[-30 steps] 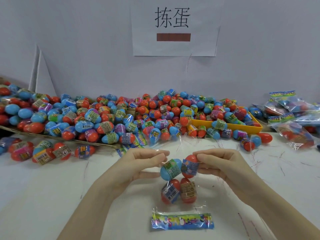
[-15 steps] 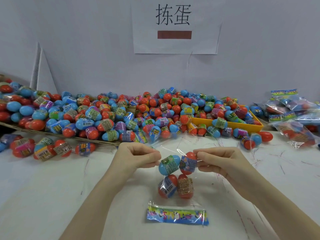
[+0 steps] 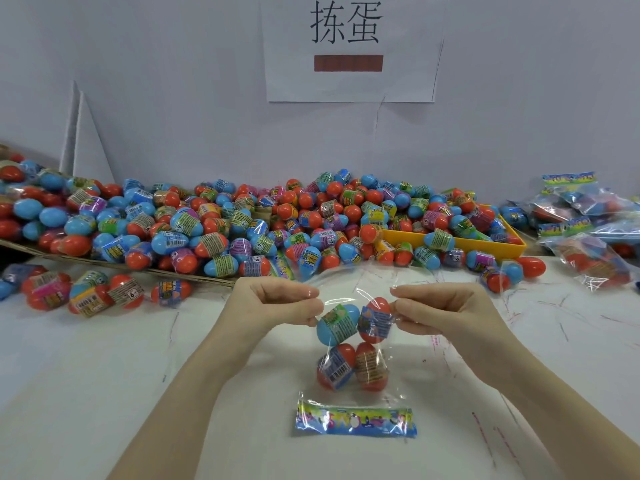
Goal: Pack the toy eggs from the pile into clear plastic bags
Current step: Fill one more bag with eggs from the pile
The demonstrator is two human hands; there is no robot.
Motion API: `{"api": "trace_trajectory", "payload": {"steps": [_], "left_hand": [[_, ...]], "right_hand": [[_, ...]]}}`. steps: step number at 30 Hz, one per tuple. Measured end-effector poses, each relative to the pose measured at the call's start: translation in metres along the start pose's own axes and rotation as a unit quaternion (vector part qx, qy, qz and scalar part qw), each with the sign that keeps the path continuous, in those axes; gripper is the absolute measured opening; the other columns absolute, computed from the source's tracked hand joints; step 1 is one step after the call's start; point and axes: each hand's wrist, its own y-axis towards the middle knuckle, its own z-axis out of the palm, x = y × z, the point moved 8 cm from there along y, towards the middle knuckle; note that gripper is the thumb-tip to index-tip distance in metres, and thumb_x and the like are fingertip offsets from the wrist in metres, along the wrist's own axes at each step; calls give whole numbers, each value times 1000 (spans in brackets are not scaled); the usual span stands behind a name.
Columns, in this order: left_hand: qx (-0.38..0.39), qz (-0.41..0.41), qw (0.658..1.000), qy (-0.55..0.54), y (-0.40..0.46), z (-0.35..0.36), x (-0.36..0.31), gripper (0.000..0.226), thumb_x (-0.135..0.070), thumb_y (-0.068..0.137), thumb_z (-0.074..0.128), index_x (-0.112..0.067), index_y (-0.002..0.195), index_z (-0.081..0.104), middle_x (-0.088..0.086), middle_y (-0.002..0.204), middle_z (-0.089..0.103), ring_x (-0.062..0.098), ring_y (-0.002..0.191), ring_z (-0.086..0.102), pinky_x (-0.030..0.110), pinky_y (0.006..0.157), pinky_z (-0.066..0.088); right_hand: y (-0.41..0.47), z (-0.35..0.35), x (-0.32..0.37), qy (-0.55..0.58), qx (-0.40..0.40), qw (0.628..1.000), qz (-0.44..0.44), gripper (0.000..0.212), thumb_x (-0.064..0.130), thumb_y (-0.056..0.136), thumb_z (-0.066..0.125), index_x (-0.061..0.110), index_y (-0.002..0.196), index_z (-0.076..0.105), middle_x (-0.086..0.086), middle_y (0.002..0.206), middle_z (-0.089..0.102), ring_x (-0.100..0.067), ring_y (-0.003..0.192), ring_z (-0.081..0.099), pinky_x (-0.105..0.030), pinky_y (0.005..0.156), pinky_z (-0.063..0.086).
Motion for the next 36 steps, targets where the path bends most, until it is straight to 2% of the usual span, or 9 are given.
{"api": "trace_trajectory", "payload": {"steps": [4,10,16,20,25,30,34,36], "left_hand": [[9,-25,1000,-12,1,1,7,13,-12,53,74,-15,65,76,7,64,71,15,55,67,16,55,51],[41,-69,997,20,-1,4,13,25,-33,48,76,-11,59,75,8,64,70,17,57,68,17,54,51],[68,-52,996,40,-1,8,13,10,-30,57,72,-22,63,75,1,64,70,9,57,65,15,55,50],[55,-44,997,16,1,4,14,6,-23,59,71,-17,60,73,2,62,69,8,59,65,15,58,51],[28,-28,999,-6,0,0,12,3,-14,56,72,-13,58,73,7,63,70,13,58,68,16,56,52],[27,-13,999,21,0,2,7,4,-15,55,73,-13,59,74,6,60,70,14,54,67,16,52,51],[20,-23,999,13,0,0,8,18,-14,51,75,-14,70,75,9,59,69,16,54,68,16,53,51],[21,-19,1000,10,1,0,6,16,-15,50,74,-15,66,76,9,59,69,17,53,68,16,52,51]], "right_hand": [[0,-1,0,-6,-3,1000,3,23,-4,72,66,17,67,74,-7,69,72,-14,59,69,-14,50,51],[-1,0,2,-18,-7,1000,4,24,-5,73,66,17,66,73,-4,66,72,-12,56,68,-13,48,50],[-2,3,3,-10,6,1000,1,22,-3,71,67,17,66,74,-7,68,72,-13,58,69,-14,50,51],[-1,0,2,-3,0,1000,3,20,-3,70,67,15,67,73,-7,67,72,-13,57,68,-14,49,51],[-1,1,3,-8,7,1000,-7,25,-7,71,66,16,65,74,-8,66,72,-14,56,68,-15,50,51],[-1,0,6,-12,15,1000,-22,31,-9,71,64,19,63,75,-8,65,71,-14,57,68,-15,50,51],[-1,1,9,-25,21,999,-36,33,-9,71,65,21,61,75,-7,65,72,-14,58,69,-15,51,52],[-1,1,10,-30,22,998,-41,34,-9,71,65,21,61,75,-6,65,72,-14,57,69,-16,51,52]]}}
